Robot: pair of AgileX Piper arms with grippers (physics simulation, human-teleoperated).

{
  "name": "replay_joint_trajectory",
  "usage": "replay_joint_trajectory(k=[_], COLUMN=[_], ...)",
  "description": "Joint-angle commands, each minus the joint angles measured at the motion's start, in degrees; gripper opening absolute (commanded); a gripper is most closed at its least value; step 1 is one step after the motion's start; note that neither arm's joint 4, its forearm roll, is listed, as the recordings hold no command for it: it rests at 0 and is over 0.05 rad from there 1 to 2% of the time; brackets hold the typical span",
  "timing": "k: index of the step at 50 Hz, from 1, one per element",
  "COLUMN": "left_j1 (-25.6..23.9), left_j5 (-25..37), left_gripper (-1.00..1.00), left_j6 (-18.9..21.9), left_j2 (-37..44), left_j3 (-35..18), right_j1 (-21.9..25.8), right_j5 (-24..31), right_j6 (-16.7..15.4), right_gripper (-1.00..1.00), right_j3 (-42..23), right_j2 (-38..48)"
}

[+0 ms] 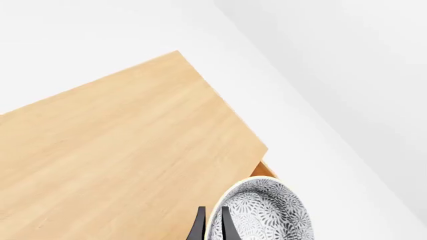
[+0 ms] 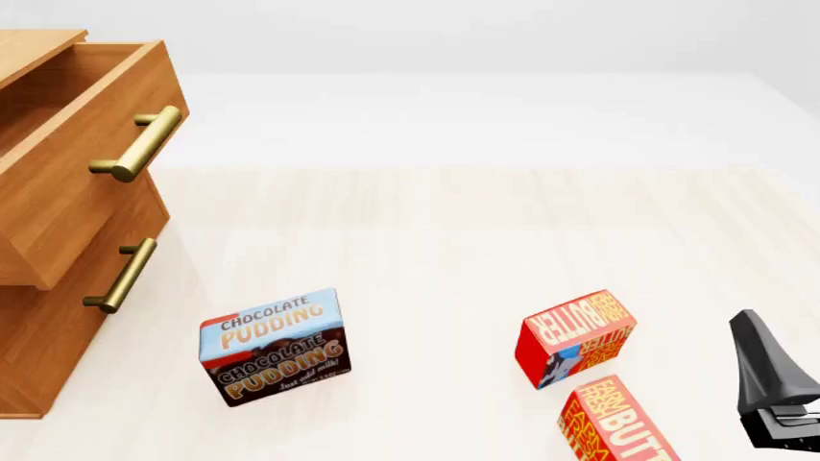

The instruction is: Put the bowl in the top drawer of the cabinet.

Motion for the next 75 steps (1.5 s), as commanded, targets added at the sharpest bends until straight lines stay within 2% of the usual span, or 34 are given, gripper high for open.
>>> replay_joint_trajectory(k=[1, 19, 45, 75], left_j1=[1.2, 0.73, 3.13, 5.67], left_j5=[-0.18, -1.72, -4.94, -5.91], left_gripper=[-1.0, -1.0, -1.0, -1.0], left_j6=[-0.59, -3.05, -4.97, -4.57], left_j2=[0.82, 1.3, 1.48, 5.49], left_j3=[-0.1, 3.6, 6.33, 5.16], right_j1=[0.0, -0.04, -0.03, -0.13], right_j5=[-0.04, -0.19, -0.29, -0.27], right_j6=[0.0, 0.09, 0.01, -0.16], right_gripper=[1.0, 1.0, 1.0, 1.0], right_j3=[0.0, 0.0, 0.0, -0.01], right_j2=[0.0, 0.0, 0.0, 0.0])
